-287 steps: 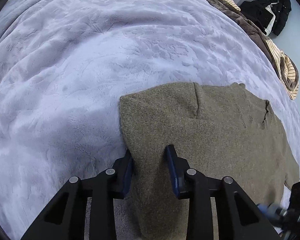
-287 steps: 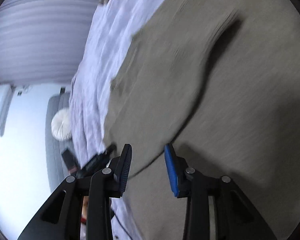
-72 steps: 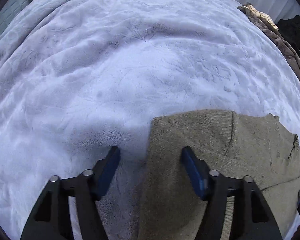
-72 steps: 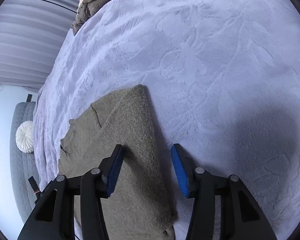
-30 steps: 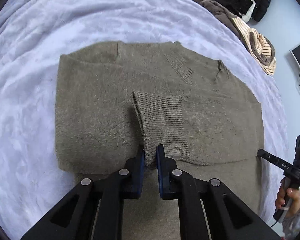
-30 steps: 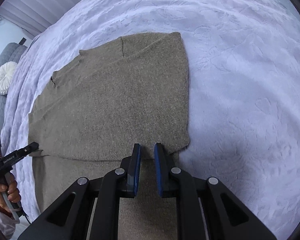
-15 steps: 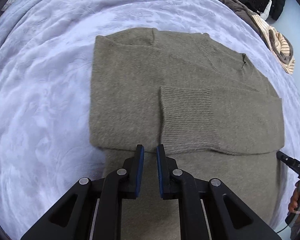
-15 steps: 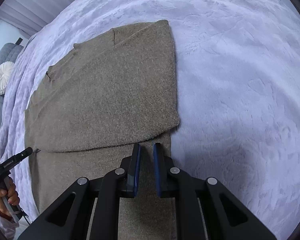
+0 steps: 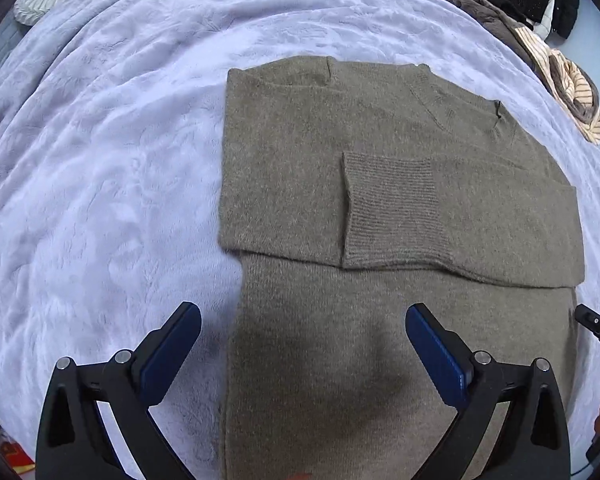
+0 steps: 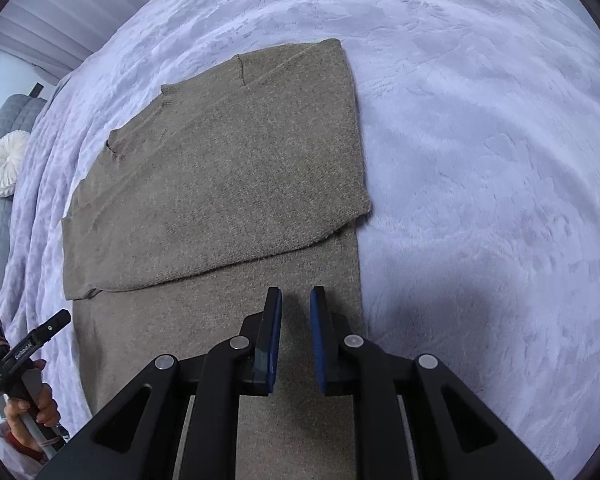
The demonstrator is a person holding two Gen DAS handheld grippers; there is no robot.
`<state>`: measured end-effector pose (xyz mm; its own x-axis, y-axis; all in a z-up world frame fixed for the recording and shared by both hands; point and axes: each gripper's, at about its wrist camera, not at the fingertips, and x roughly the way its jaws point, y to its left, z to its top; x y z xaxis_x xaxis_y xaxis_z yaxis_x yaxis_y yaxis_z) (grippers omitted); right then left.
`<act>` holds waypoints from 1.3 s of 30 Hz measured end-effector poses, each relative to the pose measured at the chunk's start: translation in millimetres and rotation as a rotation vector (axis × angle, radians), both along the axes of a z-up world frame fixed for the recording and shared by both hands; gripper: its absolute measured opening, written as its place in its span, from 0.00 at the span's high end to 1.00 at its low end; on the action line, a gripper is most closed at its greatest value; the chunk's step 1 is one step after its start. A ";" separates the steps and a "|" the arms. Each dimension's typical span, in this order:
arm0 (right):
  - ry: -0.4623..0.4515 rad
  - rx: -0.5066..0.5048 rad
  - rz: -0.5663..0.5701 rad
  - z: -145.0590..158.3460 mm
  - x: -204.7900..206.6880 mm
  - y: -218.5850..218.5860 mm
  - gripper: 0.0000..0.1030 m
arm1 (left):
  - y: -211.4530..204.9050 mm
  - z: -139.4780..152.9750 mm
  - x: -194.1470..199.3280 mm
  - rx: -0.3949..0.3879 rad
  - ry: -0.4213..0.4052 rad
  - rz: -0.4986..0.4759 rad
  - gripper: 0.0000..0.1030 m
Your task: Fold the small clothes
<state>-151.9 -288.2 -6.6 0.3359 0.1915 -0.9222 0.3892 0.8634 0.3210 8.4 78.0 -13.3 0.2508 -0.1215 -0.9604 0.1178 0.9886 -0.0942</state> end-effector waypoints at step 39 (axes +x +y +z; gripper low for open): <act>0.109 0.175 0.017 -0.6 -112.8 30.6 0.54 | 65.7 -19.8 -154.5 -0.188 0.322 -0.159 0.01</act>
